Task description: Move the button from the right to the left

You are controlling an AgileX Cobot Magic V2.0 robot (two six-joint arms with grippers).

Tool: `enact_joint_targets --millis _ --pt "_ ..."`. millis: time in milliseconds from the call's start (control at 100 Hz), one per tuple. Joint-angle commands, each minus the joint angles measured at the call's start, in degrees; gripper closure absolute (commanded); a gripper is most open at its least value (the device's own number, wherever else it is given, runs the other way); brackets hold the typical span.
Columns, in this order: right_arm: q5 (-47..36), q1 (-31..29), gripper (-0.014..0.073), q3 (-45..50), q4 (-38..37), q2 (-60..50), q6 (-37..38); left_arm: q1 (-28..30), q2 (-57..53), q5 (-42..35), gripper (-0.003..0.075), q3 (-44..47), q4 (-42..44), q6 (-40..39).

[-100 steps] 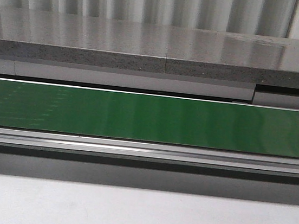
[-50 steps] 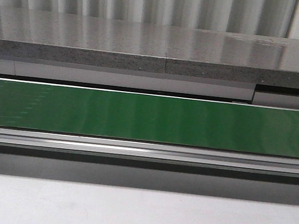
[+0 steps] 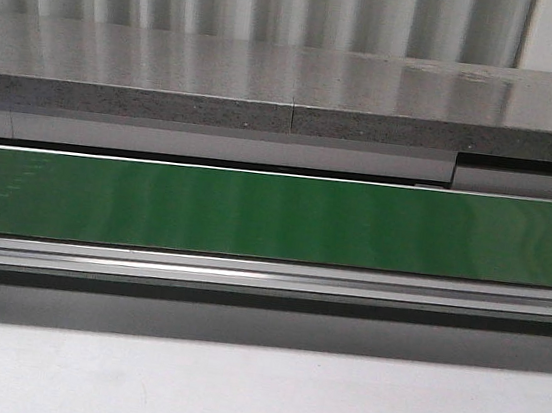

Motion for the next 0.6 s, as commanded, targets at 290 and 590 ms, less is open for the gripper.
enact_joint_targets --millis 290,590 --pt "-2.1 -2.4 0.0662 7.0 -6.1 -11.4 7.6 -0.1 -2.0 -4.8 0.074 1.4 0.0 -0.4" --pt "-1.2 -2.4 0.0662 7.0 -6.5 -11.5 7.6 -0.1 -2.0 -4.8 0.074 1.4 0.0 -0.4"
